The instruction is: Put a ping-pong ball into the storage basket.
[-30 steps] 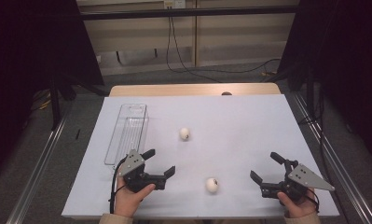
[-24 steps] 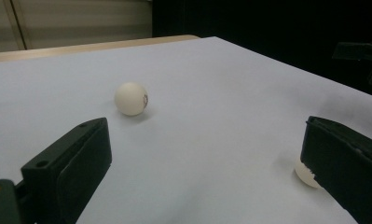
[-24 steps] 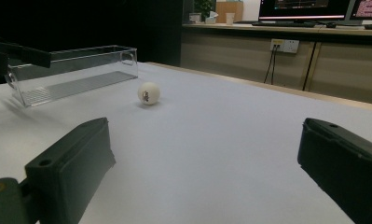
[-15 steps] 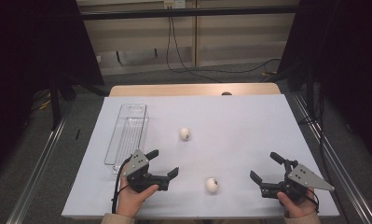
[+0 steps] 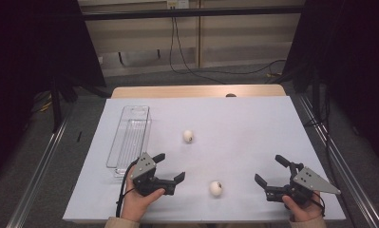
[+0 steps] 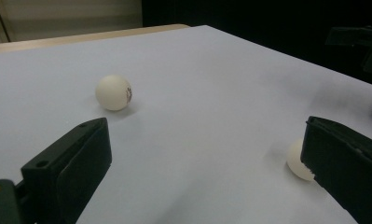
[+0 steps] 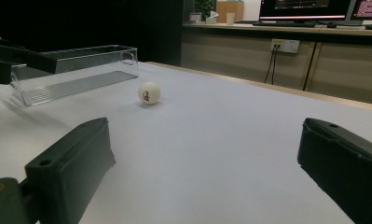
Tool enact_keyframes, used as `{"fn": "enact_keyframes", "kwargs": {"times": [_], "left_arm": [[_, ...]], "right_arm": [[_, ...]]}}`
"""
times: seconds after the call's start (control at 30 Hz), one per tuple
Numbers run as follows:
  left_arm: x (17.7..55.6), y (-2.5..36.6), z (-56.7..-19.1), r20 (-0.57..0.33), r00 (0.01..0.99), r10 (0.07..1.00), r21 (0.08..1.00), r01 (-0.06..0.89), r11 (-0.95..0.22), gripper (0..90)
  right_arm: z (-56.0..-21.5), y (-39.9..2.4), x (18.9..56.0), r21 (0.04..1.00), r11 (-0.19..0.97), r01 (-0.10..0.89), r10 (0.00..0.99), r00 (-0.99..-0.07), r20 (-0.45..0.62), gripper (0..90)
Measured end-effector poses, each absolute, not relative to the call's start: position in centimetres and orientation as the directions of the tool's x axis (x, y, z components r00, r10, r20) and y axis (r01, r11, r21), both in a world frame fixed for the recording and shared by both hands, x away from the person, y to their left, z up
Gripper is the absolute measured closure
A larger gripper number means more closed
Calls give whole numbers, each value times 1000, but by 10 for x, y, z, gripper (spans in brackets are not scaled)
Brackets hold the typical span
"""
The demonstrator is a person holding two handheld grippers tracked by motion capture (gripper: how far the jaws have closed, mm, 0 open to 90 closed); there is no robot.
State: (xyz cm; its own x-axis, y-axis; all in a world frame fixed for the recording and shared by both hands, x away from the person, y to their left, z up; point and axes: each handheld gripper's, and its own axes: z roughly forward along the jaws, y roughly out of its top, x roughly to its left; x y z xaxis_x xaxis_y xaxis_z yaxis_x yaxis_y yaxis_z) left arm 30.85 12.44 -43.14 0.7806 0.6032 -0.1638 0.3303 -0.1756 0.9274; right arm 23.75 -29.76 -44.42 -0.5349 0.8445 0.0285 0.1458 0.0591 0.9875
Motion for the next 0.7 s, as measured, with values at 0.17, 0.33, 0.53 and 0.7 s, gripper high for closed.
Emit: {"fn": "enact_keyframes", "kwargs": {"times": [0.17,0.33,0.53,0.7], "left_arm": [[309,120,-432,-162,788,594,925,330,-186,17],[309,118,-433,-159,791,591,922,332,-197,17],[309,115,-434,-160,799,580,917,337,-212,17],[310,114,-434,-167,797,581,917,342,-206,17]], "right_arm": [[-444,-298,237,988,59,146,845,-534,28,21],[-444,-297,237,987,61,147,843,-537,28,23],[-444,-297,238,987,61,146,843,-537,27,23],[-444,-297,238,987,64,145,842,-539,25,25]]}}
